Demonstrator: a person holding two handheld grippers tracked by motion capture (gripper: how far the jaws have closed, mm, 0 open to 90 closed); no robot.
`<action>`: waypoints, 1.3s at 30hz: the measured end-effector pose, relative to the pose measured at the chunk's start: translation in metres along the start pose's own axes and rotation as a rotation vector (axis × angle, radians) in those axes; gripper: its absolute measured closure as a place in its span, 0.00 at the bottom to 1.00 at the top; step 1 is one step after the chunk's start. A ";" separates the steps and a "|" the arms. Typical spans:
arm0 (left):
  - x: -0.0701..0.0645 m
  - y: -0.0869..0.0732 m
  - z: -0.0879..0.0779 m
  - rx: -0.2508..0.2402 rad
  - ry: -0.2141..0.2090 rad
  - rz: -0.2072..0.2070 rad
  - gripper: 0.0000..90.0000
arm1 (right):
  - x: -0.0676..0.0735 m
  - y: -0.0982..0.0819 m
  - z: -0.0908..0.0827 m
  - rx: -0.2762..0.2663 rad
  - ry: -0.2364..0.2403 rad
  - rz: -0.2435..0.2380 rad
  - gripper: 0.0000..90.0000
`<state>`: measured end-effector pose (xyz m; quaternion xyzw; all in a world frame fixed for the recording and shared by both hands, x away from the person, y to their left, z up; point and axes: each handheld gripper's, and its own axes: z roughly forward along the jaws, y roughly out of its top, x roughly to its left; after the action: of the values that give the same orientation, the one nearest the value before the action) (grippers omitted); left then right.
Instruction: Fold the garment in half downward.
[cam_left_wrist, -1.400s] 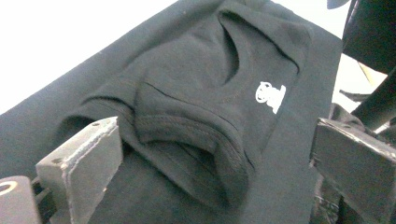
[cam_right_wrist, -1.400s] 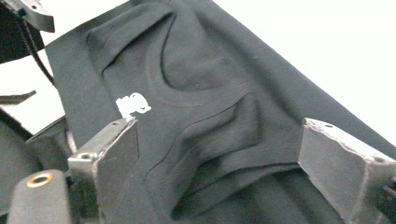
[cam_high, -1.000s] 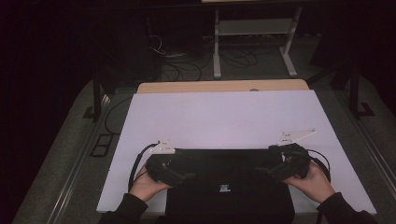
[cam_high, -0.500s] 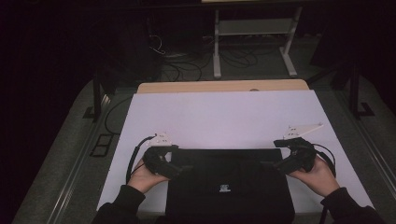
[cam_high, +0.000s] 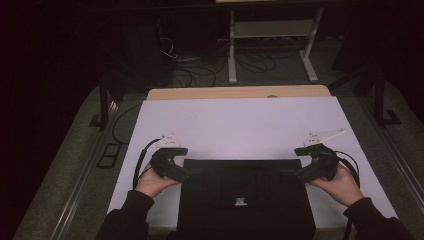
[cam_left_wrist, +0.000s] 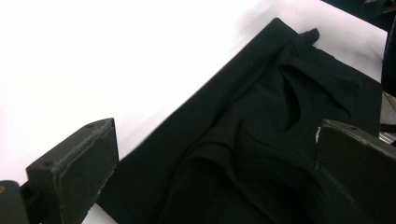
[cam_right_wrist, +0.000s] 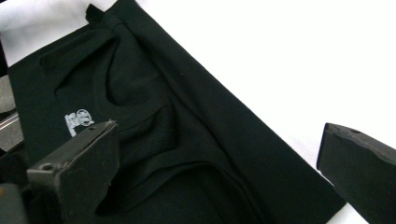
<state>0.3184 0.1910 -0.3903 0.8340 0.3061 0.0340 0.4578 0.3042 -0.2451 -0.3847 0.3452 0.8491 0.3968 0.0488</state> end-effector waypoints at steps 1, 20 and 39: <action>0.001 0.000 0.001 -0.007 -0.002 -0.007 0.00 | -0.002 0.000 0.000 0.001 -0.001 0.000 0.00; 0.028 -0.006 0.011 0.012 0.021 -0.048 0.00 | -0.030 -0.010 0.007 0.006 -0.004 0.045 0.01; 0.044 -0.017 0.021 0.030 0.052 -0.066 0.00 | -0.062 -0.025 0.012 0.027 -0.034 0.123 0.06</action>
<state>0.3530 0.2054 -0.4252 0.8290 0.3458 0.0357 0.4381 0.3416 -0.2879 -0.4223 0.4038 0.8307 0.3816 0.0341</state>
